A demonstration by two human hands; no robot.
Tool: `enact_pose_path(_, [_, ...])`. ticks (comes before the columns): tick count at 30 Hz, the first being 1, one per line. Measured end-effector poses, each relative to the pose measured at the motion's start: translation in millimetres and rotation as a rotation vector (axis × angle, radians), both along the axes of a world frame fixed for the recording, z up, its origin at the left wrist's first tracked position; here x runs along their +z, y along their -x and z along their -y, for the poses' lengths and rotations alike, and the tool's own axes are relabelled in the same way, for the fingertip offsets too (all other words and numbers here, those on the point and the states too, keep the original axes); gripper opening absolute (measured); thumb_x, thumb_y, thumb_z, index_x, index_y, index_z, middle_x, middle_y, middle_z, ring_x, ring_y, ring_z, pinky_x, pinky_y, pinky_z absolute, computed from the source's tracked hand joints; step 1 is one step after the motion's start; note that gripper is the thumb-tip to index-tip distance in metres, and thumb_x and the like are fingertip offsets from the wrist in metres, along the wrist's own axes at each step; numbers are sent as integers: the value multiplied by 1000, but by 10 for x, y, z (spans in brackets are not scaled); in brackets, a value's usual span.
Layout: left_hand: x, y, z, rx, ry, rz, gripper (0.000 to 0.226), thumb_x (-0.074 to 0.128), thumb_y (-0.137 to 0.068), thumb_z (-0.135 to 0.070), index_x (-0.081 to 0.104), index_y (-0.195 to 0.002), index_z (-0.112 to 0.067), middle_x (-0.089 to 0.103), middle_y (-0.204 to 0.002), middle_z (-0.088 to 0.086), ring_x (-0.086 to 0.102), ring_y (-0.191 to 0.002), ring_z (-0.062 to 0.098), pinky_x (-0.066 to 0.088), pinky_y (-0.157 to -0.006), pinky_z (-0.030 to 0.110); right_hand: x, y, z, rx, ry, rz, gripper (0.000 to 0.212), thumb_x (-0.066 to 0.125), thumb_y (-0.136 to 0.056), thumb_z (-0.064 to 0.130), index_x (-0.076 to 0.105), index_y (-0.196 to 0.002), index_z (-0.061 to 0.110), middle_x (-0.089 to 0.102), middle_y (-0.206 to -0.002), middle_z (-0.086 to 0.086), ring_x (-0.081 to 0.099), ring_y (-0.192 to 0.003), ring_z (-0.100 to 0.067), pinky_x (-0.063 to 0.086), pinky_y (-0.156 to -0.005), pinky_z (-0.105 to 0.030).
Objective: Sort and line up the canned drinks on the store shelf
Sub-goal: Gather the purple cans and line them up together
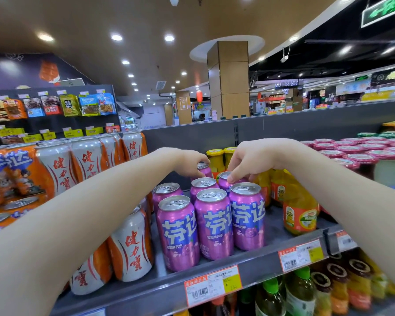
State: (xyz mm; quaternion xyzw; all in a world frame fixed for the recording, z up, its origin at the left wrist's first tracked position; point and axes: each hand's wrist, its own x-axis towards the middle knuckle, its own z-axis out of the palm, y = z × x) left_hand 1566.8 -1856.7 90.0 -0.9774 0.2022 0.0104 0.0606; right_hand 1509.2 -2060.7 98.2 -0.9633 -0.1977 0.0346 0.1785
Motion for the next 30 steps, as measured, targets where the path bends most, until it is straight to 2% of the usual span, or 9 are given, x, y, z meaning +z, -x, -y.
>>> enact_pose_path(2, [33, 28, -25, 1, 15, -22, 61, 65, -98, -39, 41, -152, -23, 51, -147, 1, 65, -97, 13, 56, -83, 26, 21, 19, 4, 23, 13, -18, 34, 75, -91, 35, 74, -121, 18, 75, -110, 4, 73, -97, -15, 63, -83, -32])
enact_pose_path(4, [70, 103, -80, 20, 36, -51, 59, 66, -98, -39, 44, -150, -22, 61, -123, -5, 65, -79, 11, 58, -78, 27, 37, 28, 5, 40, 29, -32, 34, 74, -92, 32, 73, -123, 18, 75, -111, 5, 74, -99, -16, 62, -86, -35])
enact_pose_path(7, [99, 225, -223, 48, 35, -39, 61, 65, -96, -47, 46, -149, -22, 55, -96, -20, 60, -78, 4, 52, -89, 31, 39, 28, -8, 58, 65, -41, 31, 72, -94, 34, 74, -122, 20, 76, -109, 7, 74, -98, -17, 62, -88, -37])
enact_pose_path(10, [130, 353, -374, 56, 55, -21, 62, 65, -95, -50, 47, -149, -24, 57, -111, -12, 57, -90, 9, 46, -94, 31, 51, 5, -35, 59, 84, -69, 25, 69, -96, 32, 75, -118, 21, 77, -107, 6, 75, -97, -15, 62, -86, -34])
enact_pose_path(13, [170, 461, -485, 78, 73, -4, 64, 67, -93, -55, 49, -147, -26, 56, -101, -19, 65, -99, 13, 47, -91, 30, 64, -51, -87, 32, 74, -116, 25, 72, -93, 29, 74, -116, 19, 76, -111, -1, 75, -97, -19, 63, -84, -36])
enact_pose_path(16, [159, 522, -550, 88, 66, 18, 60, 63, -94, -57, 52, -145, -27, 48, -91, -29, 59, -97, 9, 42, -89, 27, 52, -90, -157, 39, 82, -171, 26, 74, -92, 30, 73, -115, 18, 75, -112, -4, 75, -99, -24, 63, -86, -41])
enact_pose_path(24, [120, 557, -604, 111, 81, 2, 46, 55, -100, -54, 60, -137, -28, 48, -94, -27, 56, -88, -1, 48, -89, 27, 120, -31, -149, 105, 83, -261, 33, 71, -95, 26, 68, -127, 17, 75, -117, -3, 75, -103, -23, 62, -87, -40])
enact_pose_path(27, [124, 560, -641, 104, 84, 6, 44, 54, -102, -50, 60, -138, -27, 47, -93, -28, 53, -84, -4, 43, -86, 25, 110, -19, -199, 79, 81, -227, 43, 70, -95, 35, 63, -134, 21, 69, -125, 1, 70, -110, -22, 59, -94, -40])
enact_pose_path(30, [118, 556, -680, 99, 81, 4, 44, 54, -102, -49, 59, -139, -26, 46, -92, -29, 54, -84, -2, 42, -87, 24, 115, 11, -299, 104, 55, -76, 56, 69, -91, 51, 55, -141, 29, 60, -131, 11, 61, -117, -12, 54, -91, -29])
